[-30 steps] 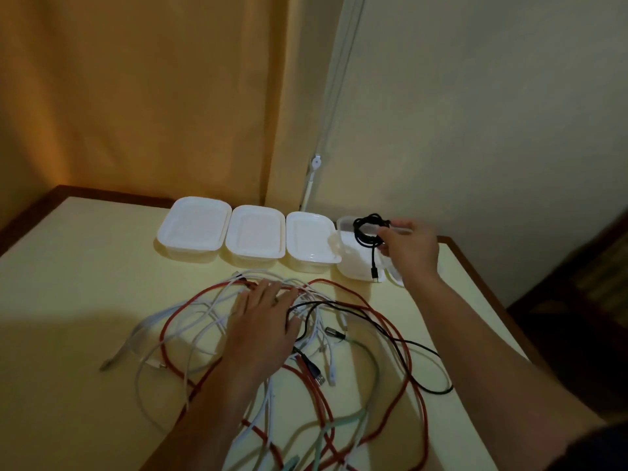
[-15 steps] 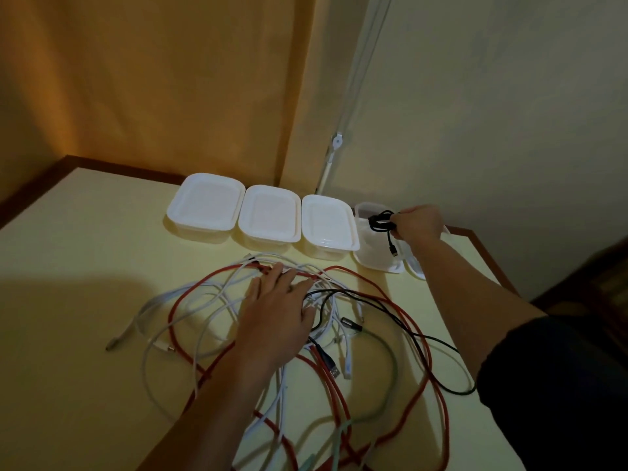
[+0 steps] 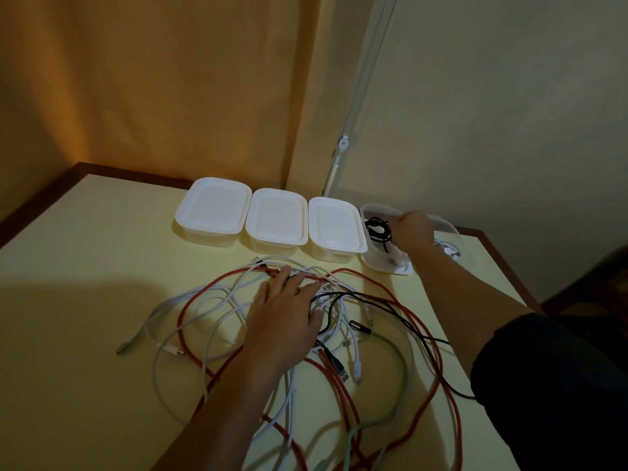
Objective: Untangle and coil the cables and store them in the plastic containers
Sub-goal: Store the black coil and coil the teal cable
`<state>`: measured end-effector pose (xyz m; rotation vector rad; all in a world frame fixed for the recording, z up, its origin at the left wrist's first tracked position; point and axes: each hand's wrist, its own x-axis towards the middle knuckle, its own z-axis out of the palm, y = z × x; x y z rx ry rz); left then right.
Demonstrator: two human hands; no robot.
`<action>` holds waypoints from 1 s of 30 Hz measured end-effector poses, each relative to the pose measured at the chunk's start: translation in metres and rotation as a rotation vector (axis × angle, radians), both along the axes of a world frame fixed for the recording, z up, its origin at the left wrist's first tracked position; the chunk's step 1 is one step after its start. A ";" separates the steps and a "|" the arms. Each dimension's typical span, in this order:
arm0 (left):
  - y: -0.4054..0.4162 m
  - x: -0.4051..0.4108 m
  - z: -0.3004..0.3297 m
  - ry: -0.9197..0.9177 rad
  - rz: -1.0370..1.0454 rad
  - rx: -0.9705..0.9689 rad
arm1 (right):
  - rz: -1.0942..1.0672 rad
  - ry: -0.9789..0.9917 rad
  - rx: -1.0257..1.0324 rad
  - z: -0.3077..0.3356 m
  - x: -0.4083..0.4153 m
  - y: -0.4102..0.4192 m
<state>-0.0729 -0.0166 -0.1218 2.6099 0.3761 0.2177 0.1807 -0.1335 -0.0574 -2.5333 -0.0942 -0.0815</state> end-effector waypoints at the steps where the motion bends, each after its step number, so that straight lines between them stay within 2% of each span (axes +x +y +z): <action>1: 0.000 0.000 0.000 -0.004 -0.002 -0.008 | 0.001 -0.017 -0.004 0.001 -0.001 -0.001; 4: 0.001 0.000 0.003 -0.016 -0.006 -0.067 | 0.043 -0.066 0.018 0.008 -0.023 -0.005; 8: 0.002 -0.001 0.009 -0.114 0.012 -0.202 | 0.145 -0.136 0.209 0.016 -0.086 -0.008; 11: 0.004 -0.004 0.018 -0.216 0.033 -0.308 | 0.230 -0.040 0.333 0.016 -0.135 -0.011; 13: 0.007 -0.009 0.025 -0.263 0.052 -0.336 | 0.264 0.047 0.293 0.008 -0.159 -0.014; 16: 0.013 -0.020 0.029 -0.306 0.058 -0.334 | 0.253 0.036 0.223 -0.008 -0.185 -0.020; 24: 0.027 -0.035 0.023 -0.098 -0.069 -0.173 | 0.268 -0.048 0.144 -0.026 -0.181 -0.019; 30: 0.037 -0.033 0.018 -0.158 -0.034 -0.191 | 0.313 -0.068 0.143 -0.035 -0.178 -0.015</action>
